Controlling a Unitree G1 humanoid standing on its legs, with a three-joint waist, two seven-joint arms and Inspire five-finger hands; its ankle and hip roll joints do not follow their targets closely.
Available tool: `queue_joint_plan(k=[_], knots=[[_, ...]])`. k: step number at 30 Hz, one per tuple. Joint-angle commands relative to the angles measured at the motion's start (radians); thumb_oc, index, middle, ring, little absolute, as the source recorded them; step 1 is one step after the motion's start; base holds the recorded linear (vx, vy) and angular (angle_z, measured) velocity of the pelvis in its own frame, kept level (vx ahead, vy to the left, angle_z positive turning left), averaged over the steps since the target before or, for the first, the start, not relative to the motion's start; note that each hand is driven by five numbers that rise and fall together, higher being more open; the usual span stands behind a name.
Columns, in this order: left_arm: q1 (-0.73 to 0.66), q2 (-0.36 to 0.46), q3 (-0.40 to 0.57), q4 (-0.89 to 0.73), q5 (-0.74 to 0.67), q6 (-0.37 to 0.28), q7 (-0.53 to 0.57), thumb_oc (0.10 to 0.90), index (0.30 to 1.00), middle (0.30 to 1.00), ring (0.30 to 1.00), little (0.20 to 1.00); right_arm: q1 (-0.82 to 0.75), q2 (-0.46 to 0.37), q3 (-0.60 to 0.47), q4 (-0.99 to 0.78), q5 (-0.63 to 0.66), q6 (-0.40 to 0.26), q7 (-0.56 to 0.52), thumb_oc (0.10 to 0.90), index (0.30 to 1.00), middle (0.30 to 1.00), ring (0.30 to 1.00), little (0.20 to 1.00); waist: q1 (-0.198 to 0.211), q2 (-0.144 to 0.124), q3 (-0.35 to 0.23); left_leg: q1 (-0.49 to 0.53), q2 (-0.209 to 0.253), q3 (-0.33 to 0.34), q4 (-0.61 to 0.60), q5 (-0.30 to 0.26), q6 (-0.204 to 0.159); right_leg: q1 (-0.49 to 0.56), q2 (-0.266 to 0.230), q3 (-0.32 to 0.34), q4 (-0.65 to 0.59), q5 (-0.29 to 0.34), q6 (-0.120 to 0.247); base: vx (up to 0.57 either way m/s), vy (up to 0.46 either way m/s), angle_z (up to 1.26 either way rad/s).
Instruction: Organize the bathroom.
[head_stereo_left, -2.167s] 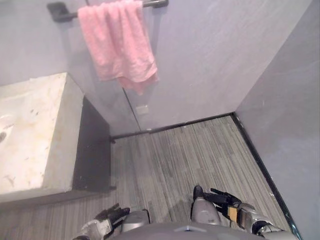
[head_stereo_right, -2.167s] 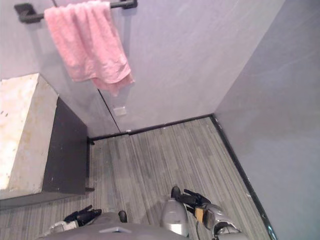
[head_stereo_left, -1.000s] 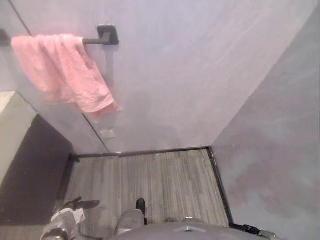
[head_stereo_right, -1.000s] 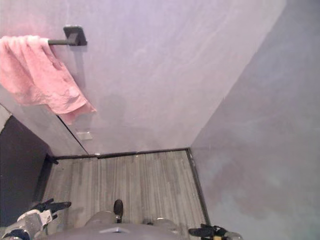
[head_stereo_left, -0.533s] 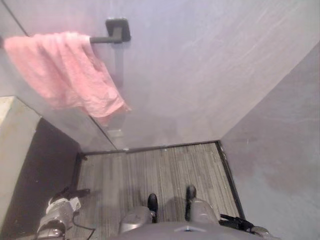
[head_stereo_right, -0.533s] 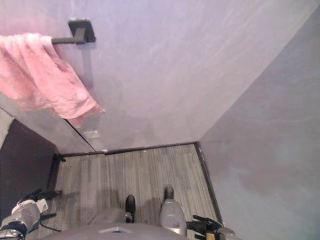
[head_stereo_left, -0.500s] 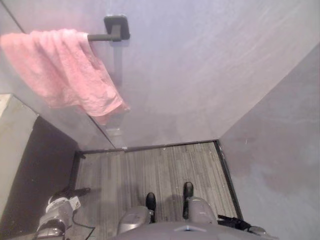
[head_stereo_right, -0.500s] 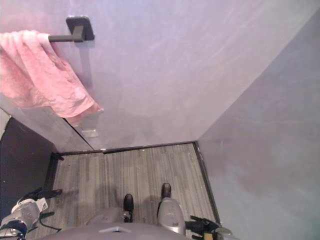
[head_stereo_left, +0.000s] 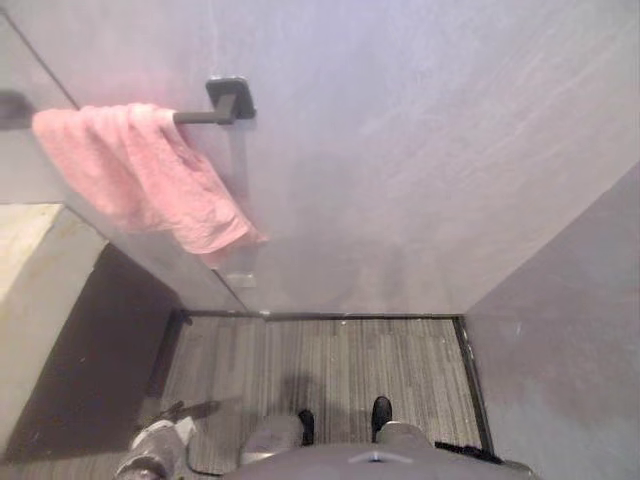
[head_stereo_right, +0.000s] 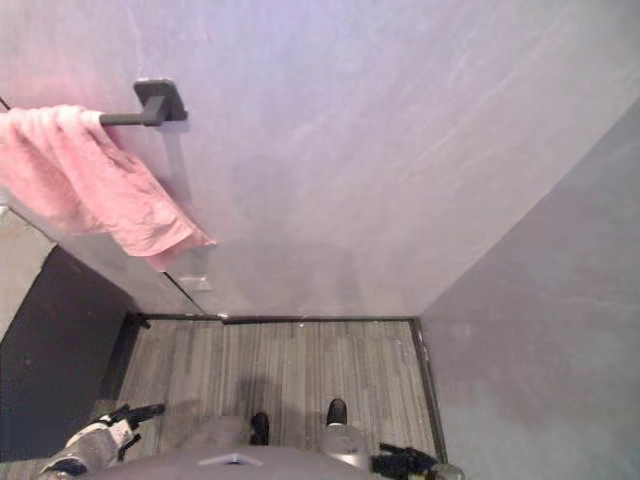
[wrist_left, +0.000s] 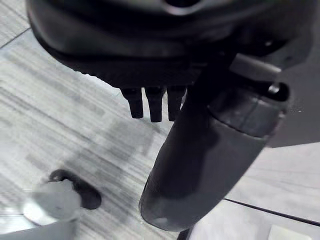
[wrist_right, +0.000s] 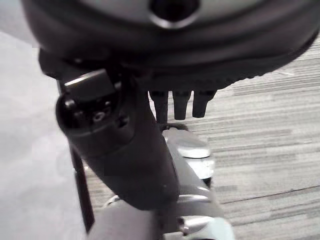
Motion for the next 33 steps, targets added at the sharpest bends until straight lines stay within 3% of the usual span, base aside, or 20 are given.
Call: queue_joint_plan(k=[1, 2, 4, 9, 17, 20, 22, 24, 26, 28, 31, 32, 33], knots=[[-0.003, 0.060, -0.021, -0.016, 0.068, -0.031, 0.017, 0.800, 0.900, 0.900, 0.900, 0.900, -0.010, -0.027, -0.004, -0.008, -0.017, -0.007, 0.009, 0.800, 0.900, 0.900, 0.900, 0.900, -0.025, 0.036, 0.011, 0.081, 0.165, 0.061, -0.318, 0.201, 0.011, -0.044, -0.005, 0.071, 0.195, -0.167, 0.059, 0.19, 0.371, 0.36], [-0.004, 0.059, -0.022, -0.012, 0.076, -0.033, 0.017, 0.800, 0.900, 0.900, 0.900, 0.900, -0.011, -0.029, -0.003, -0.009, -0.023, -0.006, 0.011, 0.800, 0.900, 0.900, 0.900, 0.900, -0.024, 0.036, 0.013, 0.074, 0.165, 0.049, -0.307, 0.199, 0.011, -0.044, -0.012, 0.074, 0.199, -0.169, 0.061, 0.15, 0.296, 0.41], [-0.010, 0.073, -0.023, -0.005, 0.124, -0.020, 0.008, 0.800, 0.900, 0.900, 0.900, 0.900, -0.023, -0.027, 0.002, -0.002, -0.083, -0.007, 0.010, 0.800, 0.900, 0.900, 0.900, 0.900, -0.018, 0.033, 0.012, 0.105, 0.146, 0.086, -0.308, 0.113, 0.002, -0.049, -0.086, 0.055, 0.214, -0.154, 0.108, 0.13, 0.210, 0.13], [-0.004, 0.123, -0.034, -0.008, 0.134, -0.004, -0.014, 0.800, 0.900, 0.900, 0.900, 0.900, -0.041, -0.018, 0.031, -0.027, -0.105, -0.025, 0.023, 0.800, 0.900, 0.900, 0.900, 0.900, 0.008, 0.026, 0.022, 0.104, 0.105, 0.117, -0.285, 0.067, 0.010, -0.064, -0.168, 0.006, 0.200, -0.096, 0.161, 0.07, 0.089, -0.04], [0.019, 0.123, -0.021, -0.027, 0.129, -0.033, -0.035, 0.800, 0.900, 0.900, 0.900, 0.900, -0.046, -0.026, 0.003, -0.023, -0.031, -0.012, -0.008, 0.800, 0.900, 0.900, 0.900, 0.900, 0.019, 0.030, 0.029, 0.101, 0.101, 0.099, -0.305, 0.054, 0.019, -0.054, -0.163, 0.024, 0.161, -0.094, 0.174, -0.01, 0.008, -0.08], [0.038, 0.110, -0.015, -0.005, 0.165, -0.028, -0.040, 0.800, 0.900, 0.900, 0.900, 0.900, -0.031, -0.031, -0.025, -0.024, -0.015, -0.014, -0.022, 0.800, 0.900, 0.900, 0.900, 0.900, 0.016, 0.028, 0.017, 0.110, 0.076, 0.089, -0.296, 0.035, 0.035, -0.040, -0.173, 0.048, 0.162, -0.093, 0.176, 0.07, 0.196, -0.01], [0.039, 0.109, -0.017, 0.012, 0.185, -0.021, -0.046, 0.800, 0.900, 0.900, 0.900, 0.900, -0.025, -0.030, -0.033, -0.023, -0.035, -0.023, -0.025, 0.800, 0.900, 0.900, 0.900, 0.900, 0.012, 0.024, 0.016, 0.118, 0.050, 0.097, -0.293, 0.025, 0.051, -0.050, -0.199, 0.059, 0.187, -0.060, 0.175, 0.08, 0.266, -0.09], [0.037, 0.115, -0.024, 0.028, 0.200, -0.007, -0.063, 0.800, 0.900, 0.900, 0.900, 0.900, -0.020, -0.030, -0.035, -0.022, -0.063, -0.037, -0.024, 0.800, 0.900, 0.900, 0.900, 0.900, 0.013, 0.013, 0.018, 0.130, 0.018, 0.122, -0.296, 0.012, 0.066, -0.068, -0.245, 0.051, 0.219, 0.023, 0.180, 0.06, 0.213, -0.10], [0.046, 0.128, -0.019, 0.035, 0.213, 0.004, -0.067, 0.800, 0.900, 0.900, 0.900, 0.900, -0.020, -0.028, -0.036, -0.029, -0.098, -0.047, -0.006, 0.800, 0.900, 0.900, 0.900, 0.900, 0.019, 0.009, 0.025, 0.153, 0.002, 0.183, -0.306, 0.002, 0.082, -0.105, -0.280, 0.004, 0.304, 0.085, 0.187, 0.05, 0.185, -0.11], [0.058, 0.134, -0.016, 0.030, 0.200, 0.008, -0.059, 0.800, 0.900, 0.900, 0.900, 0.900, -0.025, -0.030, -0.026, -0.036, -0.120, -0.044, 0.007, 0.800, 0.900, 0.900, 0.900, 0.900, 0.015, 0.008, 0.026, 0.171, -0.001, 0.213, -0.320, 0.001, 0.090, -0.127, -0.244, -0.017, 0.321, 0.059, 0.186, 0.04, 0.119, -0.26], [0.065, 0.131, -0.024, 0.018, 0.193, -0.006, -0.057, 0.800, 0.900, 0.900, 0.900, 0.900, -0.024, -0.028, -0.003, -0.039, -0.114, -0.052, 0.024, 0.800, 0.900, 0.900, 0.900, 0.900, -0.024, -0.006, 0.023, 0.187, -0.031, 0.192, -0.347, -0.008, 0.095, -0.194, -0.054, 0.009, 0.254, -0.018, 0.170, 0.03, 0.011, -0.65], [0.062, 0.130, -0.033, 0.016, 0.189, -0.013, -0.055, 0.800, 0.900, 0.900, 0.900, 0.900, -0.023, -0.028, -0.004, -0.039, -0.105, -0.052, 0.024, 0.800, 0.900, 0.900, 0.900, 0.900, -0.028, -0.011, 0.025, 0.187, -0.044, 0.181, -0.346, -0.014, 0.101, -0.208, -0.037, 0.012, 0.245, -0.014, 0.165, 0.01, -0.056, -0.22], [0.057, 0.128, -0.038, 0.012, 0.174, -0.026, -0.051, 0.800, 0.900, 0.900, 0.900, 0.900, -0.024, -0.025, -0.003, -0.038, -0.089, -0.046, 0.024, 0.800, 0.900, 0.900, 0.900, 0.900, -0.021, -0.019, 0.029, 0.181, -0.060, 0.182, -0.334, -0.028, 0.108, -0.204, -0.025, -0.026, 0.211, -0.028, 0.145, 0.00, -0.077, 0.12]])
